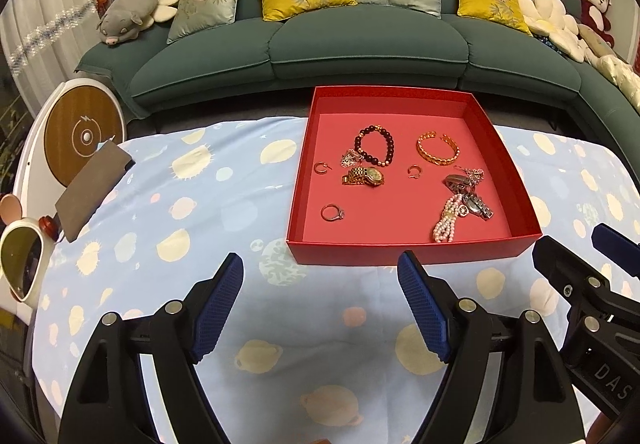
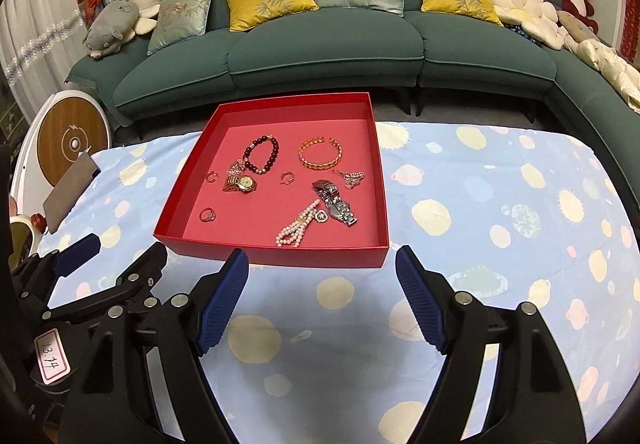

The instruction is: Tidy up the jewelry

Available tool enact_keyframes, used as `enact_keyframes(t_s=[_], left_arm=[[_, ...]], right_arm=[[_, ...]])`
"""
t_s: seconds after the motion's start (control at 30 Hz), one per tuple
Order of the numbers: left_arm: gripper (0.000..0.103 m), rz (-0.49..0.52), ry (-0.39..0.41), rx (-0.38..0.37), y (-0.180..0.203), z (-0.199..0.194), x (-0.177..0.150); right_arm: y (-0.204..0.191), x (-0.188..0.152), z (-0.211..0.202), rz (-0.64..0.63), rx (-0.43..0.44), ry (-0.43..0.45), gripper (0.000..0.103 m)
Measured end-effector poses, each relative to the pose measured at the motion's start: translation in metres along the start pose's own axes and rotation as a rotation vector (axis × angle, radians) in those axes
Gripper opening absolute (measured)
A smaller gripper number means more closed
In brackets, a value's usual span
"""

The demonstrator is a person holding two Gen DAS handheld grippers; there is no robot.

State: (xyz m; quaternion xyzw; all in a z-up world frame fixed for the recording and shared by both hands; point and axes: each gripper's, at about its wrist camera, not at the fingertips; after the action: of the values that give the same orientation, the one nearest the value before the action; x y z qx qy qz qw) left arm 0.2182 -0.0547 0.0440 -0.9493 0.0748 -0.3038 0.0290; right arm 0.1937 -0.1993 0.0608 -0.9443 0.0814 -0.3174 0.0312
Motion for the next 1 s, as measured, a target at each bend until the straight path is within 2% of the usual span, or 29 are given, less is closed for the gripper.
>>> enact_keyframes(t_s=[1.0], left_arm=[[0.077, -0.008, 0.002, -0.003, 0.0011, -0.0024, 0.0021]], right_arm=[[0.0020, -0.0017, 0.0010, 0.002, -0.007, 0.005, 0.074]])
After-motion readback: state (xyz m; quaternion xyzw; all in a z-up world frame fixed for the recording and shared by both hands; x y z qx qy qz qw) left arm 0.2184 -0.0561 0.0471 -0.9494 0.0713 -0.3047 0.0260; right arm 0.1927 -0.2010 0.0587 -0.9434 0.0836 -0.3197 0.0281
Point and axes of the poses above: each gripper's, at about its wrist camera, not at the fingertips, and z roughly the way its jaws point, y to its right, x to its top, and after that the axes turned 3 degrees about -y, right-handed
